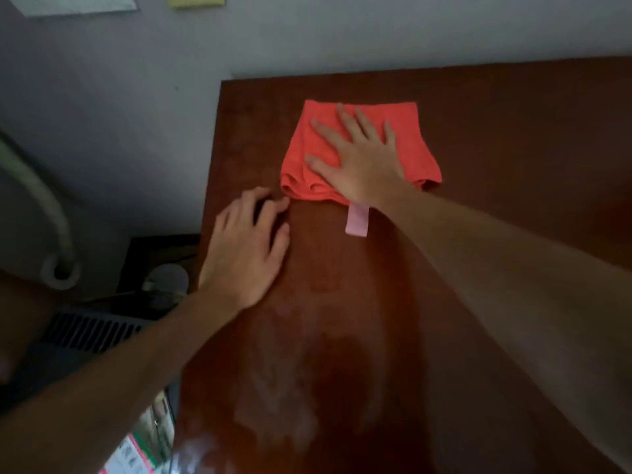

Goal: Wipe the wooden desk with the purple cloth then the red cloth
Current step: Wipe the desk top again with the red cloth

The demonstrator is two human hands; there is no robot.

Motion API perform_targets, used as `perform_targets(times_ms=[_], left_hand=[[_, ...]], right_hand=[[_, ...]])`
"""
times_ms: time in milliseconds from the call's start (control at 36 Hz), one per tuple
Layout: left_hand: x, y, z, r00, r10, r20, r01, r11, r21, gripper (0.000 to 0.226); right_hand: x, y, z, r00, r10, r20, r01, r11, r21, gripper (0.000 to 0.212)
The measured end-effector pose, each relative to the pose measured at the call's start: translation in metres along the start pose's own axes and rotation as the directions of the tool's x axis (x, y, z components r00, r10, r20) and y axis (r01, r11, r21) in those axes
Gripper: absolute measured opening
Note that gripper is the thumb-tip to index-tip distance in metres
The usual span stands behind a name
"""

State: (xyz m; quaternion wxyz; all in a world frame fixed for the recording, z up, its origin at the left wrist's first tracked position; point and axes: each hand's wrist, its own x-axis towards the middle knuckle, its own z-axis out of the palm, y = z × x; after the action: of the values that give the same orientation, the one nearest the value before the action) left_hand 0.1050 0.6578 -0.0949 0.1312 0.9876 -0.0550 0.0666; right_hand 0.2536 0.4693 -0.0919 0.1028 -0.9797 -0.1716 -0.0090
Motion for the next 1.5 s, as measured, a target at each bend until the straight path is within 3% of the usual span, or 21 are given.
perform_targets(times_ms=[250,472,611,694,778,861,1000,1111,1333,1500], left_hand=[[0.000,-0.001,0.002,0.999,0.027,0.035,-0.028,0.999,0.016,0.046],[-0.001,-0.001,0.001,0.999,0.046,0.002,-0.046,0.999,-0.028,0.043],[0.001,0.001,-0.001,0.997,0.017,-0.073,-0.028,0.989,-0.147,0.031],[0.000,0.002,-0.008,0.974,-0.010,-0.226,-0.041,0.974,-0.222,0.018],[-0.011,0.003,-0.015,0.934,-0.120,-0.336,0.036,0.969,-0.246,0.017],[-0.032,-0.005,-0.018,0.939,-0.201,-0.279,0.112,0.946,-0.304,0.021],[-0.074,-0.027,-0.032,0.990,-0.066,-0.126,0.052,0.993,-0.109,0.025],[-0.093,-0.031,-0.042,0.993,-0.092,-0.073,0.083,0.989,-0.124,0.031],[-0.098,-0.036,-0.043,0.990,-0.118,-0.079,0.098,0.969,-0.228,0.034],[-0.072,-0.062,-0.032,0.987,-0.122,-0.105,0.072,0.919,-0.388,0.035]], right_hand=[[0.110,0.001,0.002,1.000,0.029,-0.009,-0.029,1.000,-0.008,0.069],[0.095,-0.004,0.004,1.000,0.027,0.004,-0.027,0.999,-0.027,0.066],[0.033,-0.025,0.005,1.000,0.019,0.006,-0.019,1.000,-0.017,0.066],[-0.027,-0.039,0.006,1.000,-0.006,-0.004,0.006,1.000,-0.012,0.067],[-0.095,-0.058,0.007,1.000,-0.013,0.021,0.013,1.000,-0.002,0.068],[-0.166,-0.079,0.007,0.997,-0.050,0.050,0.051,0.999,-0.012,0.070],[-0.276,-0.116,0.003,0.990,-0.129,0.048,0.130,0.992,0.000,0.070],[-0.319,-0.132,0.008,0.990,-0.132,0.054,0.133,0.991,-0.005,0.070],[-0.275,-0.134,0.007,0.991,-0.123,0.057,0.123,0.992,-0.005,0.074],[-0.151,-0.132,0.014,0.993,-0.102,0.064,0.101,0.995,0.007,0.082]])
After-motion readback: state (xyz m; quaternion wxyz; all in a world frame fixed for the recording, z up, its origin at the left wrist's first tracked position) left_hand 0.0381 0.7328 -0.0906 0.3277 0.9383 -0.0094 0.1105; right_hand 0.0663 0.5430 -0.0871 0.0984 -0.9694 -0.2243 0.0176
